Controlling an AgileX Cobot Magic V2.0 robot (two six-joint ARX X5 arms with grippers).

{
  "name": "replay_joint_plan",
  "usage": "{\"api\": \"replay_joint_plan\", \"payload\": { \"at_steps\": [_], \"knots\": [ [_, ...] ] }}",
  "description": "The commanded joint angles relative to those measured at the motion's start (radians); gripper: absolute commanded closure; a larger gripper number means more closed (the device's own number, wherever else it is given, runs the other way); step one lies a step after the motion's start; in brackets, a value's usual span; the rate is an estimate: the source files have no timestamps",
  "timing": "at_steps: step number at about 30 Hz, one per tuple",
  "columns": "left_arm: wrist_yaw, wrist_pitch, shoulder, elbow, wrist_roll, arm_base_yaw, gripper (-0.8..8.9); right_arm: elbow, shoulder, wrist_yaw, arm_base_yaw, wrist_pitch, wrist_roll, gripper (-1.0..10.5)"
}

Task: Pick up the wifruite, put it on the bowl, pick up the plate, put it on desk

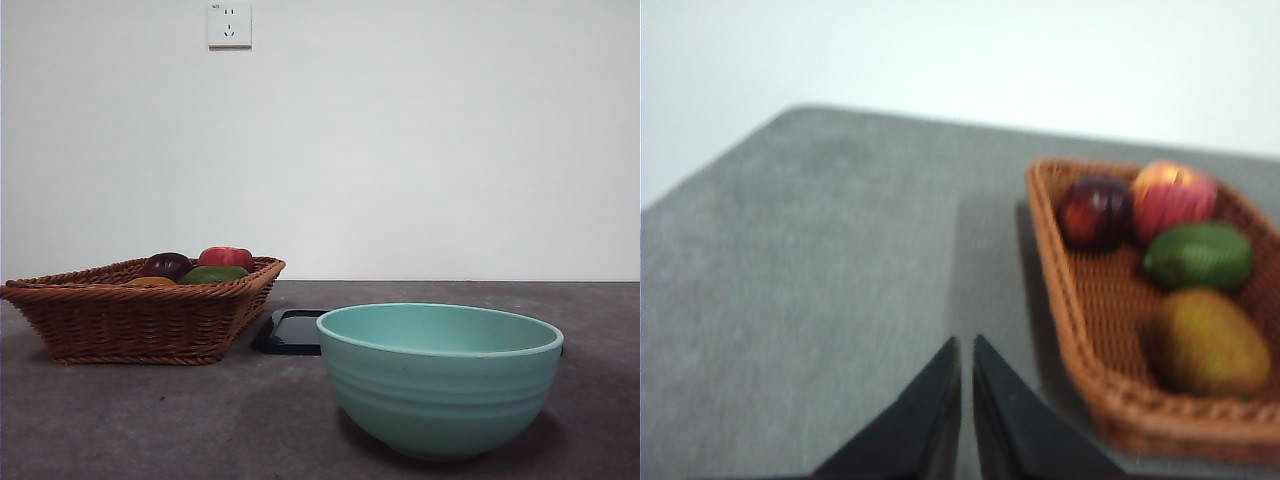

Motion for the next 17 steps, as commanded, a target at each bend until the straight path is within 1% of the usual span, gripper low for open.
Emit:
{"api": "replay_joint_plan", "payload": {
  "at_steps": [1, 4, 5, 8, 10, 12, 14, 17],
  "knots": [
    [-0.004, 0.047, -0.002, -0.02, -0.023, 0.001, 7.95, -0.005, -0.002, -0.003, 0.0, 0.018, 0.043, 9.3],
    [0.003, 0.055, -0.002, -0.02, -0.034, 0.001, 7.95, -0.005, -0.002, -0.015, 0.0, 0.014, 0.108, 9.3],
    [0.009, 0.053, -0.002, -0.02, -0.052, 0.001, 7.95, -0.005, -0.002, -0.04, 0.0, 0.005, 0.143, 9.3],
    [0.013, 0.046, -0.002, -0.02, -0.102, 0.001, 7.96, -0.005, -0.002, -0.103, 0.0, -0.003, 0.201, 9.3],
    [0.013, 0.028, -0.001, -0.014, -0.12, 0.001, 7.96, -0.003, -0.002, -0.126, 0.0, -0.012, 0.241, 9.4],
    [0.013, 0.008, 0.002, -0.004, -0.132, 0.0, 7.96, -0.001, 0.001, -0.134, 0.0, -0.013, 0.278, 9.4],
    [0.017, 0.001, 0.003, 0.008, -0.169, 0.0, 7.96, 0.006, 0.008, -0.135, 0.0, -0.017, 0.343, 9.4],
    [0.046, 0.001, 0.005, 0.027, -0.206, -0.001, 7.96, 0.026, 0.034, -0.161, 0.001, -0.017, 0.391, 9.4]
  ]
}}
